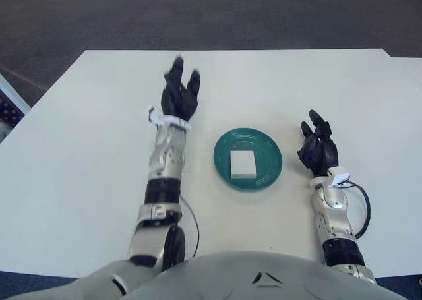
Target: Put the charger into the plate.
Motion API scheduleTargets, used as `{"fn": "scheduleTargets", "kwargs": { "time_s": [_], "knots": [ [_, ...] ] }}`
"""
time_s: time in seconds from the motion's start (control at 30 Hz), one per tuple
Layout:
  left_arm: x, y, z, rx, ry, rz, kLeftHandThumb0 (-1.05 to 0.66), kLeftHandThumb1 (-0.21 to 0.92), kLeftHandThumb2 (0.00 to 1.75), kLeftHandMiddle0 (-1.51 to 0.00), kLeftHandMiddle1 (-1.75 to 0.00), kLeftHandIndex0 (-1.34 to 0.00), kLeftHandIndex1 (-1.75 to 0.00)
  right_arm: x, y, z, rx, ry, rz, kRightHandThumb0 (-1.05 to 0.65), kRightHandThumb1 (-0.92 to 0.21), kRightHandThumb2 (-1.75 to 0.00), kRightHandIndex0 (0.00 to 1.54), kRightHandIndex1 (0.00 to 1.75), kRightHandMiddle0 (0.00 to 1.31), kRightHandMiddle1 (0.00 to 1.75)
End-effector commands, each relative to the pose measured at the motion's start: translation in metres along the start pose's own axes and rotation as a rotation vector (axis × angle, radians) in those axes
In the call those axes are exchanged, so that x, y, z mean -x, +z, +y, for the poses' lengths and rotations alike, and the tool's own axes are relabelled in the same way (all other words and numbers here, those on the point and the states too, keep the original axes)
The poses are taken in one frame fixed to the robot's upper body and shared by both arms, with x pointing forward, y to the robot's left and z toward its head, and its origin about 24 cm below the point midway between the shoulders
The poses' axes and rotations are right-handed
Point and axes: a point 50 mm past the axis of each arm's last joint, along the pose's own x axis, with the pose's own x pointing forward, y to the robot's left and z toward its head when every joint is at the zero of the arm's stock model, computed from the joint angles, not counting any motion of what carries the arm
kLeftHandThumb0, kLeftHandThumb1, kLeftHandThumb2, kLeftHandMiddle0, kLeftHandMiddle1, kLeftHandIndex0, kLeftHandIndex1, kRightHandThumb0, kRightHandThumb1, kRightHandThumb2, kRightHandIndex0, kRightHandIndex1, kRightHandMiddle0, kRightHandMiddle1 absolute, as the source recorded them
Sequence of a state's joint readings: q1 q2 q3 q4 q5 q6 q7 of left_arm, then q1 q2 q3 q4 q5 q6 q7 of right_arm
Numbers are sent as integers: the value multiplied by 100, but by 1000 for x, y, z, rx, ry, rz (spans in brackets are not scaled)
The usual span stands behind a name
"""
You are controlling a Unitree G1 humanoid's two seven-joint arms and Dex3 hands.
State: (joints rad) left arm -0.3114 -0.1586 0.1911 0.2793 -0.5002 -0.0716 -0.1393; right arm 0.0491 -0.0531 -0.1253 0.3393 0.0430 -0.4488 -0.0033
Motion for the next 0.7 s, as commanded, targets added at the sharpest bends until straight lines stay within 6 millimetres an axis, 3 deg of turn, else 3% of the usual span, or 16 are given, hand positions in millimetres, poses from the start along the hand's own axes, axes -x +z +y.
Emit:
{"fn": "scheduleTargets", "kwargs": {
  "time_s": [0.0,0.2,0.37,0.67],
  "knots": [
    [23,-26,-1,22,106,-14,-105,92,94,0,0,0,0,14,-19,1,9,2,108,-91,-92,-102,22,0,0,37],
    [51,-48,6,-236,100,88,-105,92,97,0,0,0,0,13,-21,3,9,16,121,-90,-92,-101,21,0,0,36],
    [59,-51,22,-408,-5,174,-105,92,101,0,0,0,0,11,-21,6,-17,23,122,-89,-92,-100,21,0,0,36],
    [67,-51,48,-646,-20,228,-105,92,109,0,0,0,0,10,-22,12,-40,31,115,-88,-92,-100,20,0,0,35]
  ]
}}
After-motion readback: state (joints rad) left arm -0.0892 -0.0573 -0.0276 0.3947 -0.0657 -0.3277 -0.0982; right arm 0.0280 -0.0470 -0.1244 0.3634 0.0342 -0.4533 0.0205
